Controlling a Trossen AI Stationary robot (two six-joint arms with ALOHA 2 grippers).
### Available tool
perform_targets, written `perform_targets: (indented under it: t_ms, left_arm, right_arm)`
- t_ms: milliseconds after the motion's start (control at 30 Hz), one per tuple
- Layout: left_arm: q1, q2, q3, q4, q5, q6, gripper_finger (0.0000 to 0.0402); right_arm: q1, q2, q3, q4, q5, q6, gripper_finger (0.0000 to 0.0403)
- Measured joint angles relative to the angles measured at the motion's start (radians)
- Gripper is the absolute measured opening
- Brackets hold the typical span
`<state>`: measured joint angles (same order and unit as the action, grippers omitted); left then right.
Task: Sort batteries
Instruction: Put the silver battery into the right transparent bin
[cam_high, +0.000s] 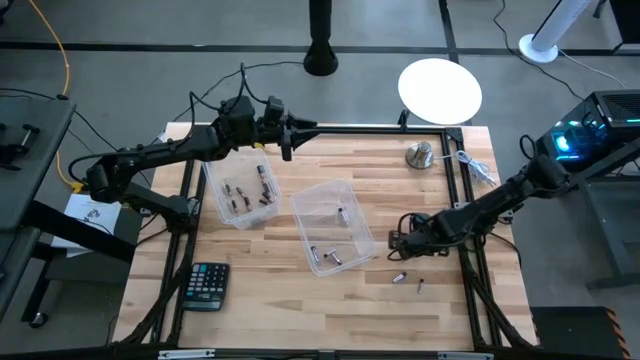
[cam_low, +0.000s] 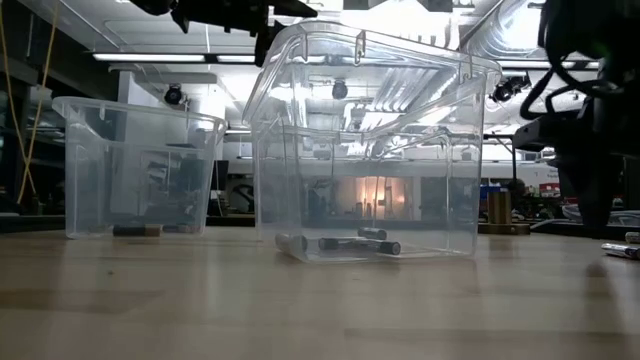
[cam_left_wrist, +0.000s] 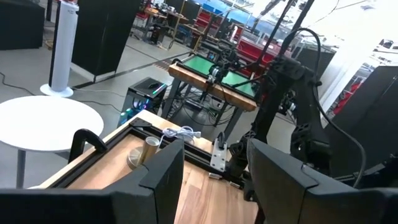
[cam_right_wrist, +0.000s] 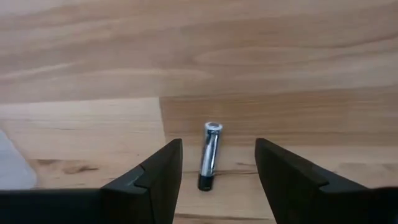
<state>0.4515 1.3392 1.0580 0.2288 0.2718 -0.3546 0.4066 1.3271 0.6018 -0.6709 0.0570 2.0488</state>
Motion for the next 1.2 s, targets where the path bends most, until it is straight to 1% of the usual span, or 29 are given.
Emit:
perform_targets:
  t_ms: [167,233,267,333,433,467,500,567,600,633,700,767,800,867,933,1000,1100,1200]
  left_arm:
    - [0.0,0.0,0.0,0.0,0.0,0.0,0.0168]
    - [0.0,0.0,0.0,0.0,0.0,-0.001,0.0168]
    - [0.0,0.0,0.0,0.0,0.0,-0.003,0.0168]
    - [0.0,0.0,0.0,0.0,0.0,-0.01,0.0168]
    - [0.0,0.0,-0.001,0.0,-0.001,-0.01,0.0168]
    - [0.0,0.0,-0.001,0.001,-0.001,-0.01,0.0168]
    - [0.0,0.0,-0.001,0.001,-0.001,-0.01,0.0168]
    - [0.0,0.0,-0.001,0.001,-0.001,-0.01,0.0168]
    - [0.0,0.0,-0.001,0.001,-0.001,-0.01,0.0168]
    - [0.001,0.0,-0.001,0.001,-0.001,-0.01,0.0168]
    - [0.001,0.0,-0.001,0.001,-0.001,-0.01,0.0168]
    - [0.001,0.0,-0.001,0.001,-0.001,-0.01,0.0168]
    - [0.001,0.0,-0.001,0.0,-0.001,-0.01,0.0168]
    - [0.0,0.0,-0.001,-0.001,-0.001,-0.01,0.0168]
    - [0.0,0.0,-0.001,-0.001,-0.001,-0.01,0.0168]
    - [0.0,0.0,-0.001,-0.002,-0.001,-0.01,0.0168]
    - [-0.001,0.0,-0.001,-0.012,-0.001,-0.011,0.0168]
    - [-0.001,0.0,-0.001,-0.03,0.005,-0.011,0.0168]
  right_arm:
    - [-0.004,0.069,0.002,0.016,-0.054,-0.042,0.0193]
    - [-0.003,0.093,0.005,0.02,-0.058,-0.054,0.0183]
    - [-0.001,0.103,0.012,0.012,-0.058,-0.064,0.0172]
    - [0.001,0.111,0.035,-0.031,-0.061,-0.083,0.0132]
    - [0.002,0.105,0.106,-0.156,-0.038,-0.128,0.0036]
    - [0.002,0.088,0.14,-0.213,-0.018,-0.148,0.0019]
    - [0.002,0.072,0.176,-0.268,0.0,-0.162,0.0016]
    - [-0.001,0.047,0.256,-0.381,0.053,-0.166,0.0018]
    - [-0.002,0.032,0.305,-0.444,0.1,-0.166,0.0015]
    - [-0.002,0.013,0.358,-0.507,0.152,-0.164,0.0008]
    - [0.0,-0.014,0.463,-0.587,0.291,-0.174,0.0003]
    - [0.0,-0.028,0.554,-0.608,0.435,-0.212,0.0007]
    - [-0.004,-0.031,0.592,-0.608,0.481,-0.238,0.0006]
    - [-0.021,-0.033,0.647,-0.605,0.513,-0.31,0.0002]
    - [-0.036,-0.021,0.658,-0.603,0.494,-0.378,0.0003]
    - [-0.046,-0.003,0.636,-0.598,0.471,-0.407,0.001]
    - [-0.065,0.025,0.557,-0.588,0.344,-0.404,0.0029]
    - [-0.067,0.054,0.449,-0.559,0.198,-0.399,0.0065]
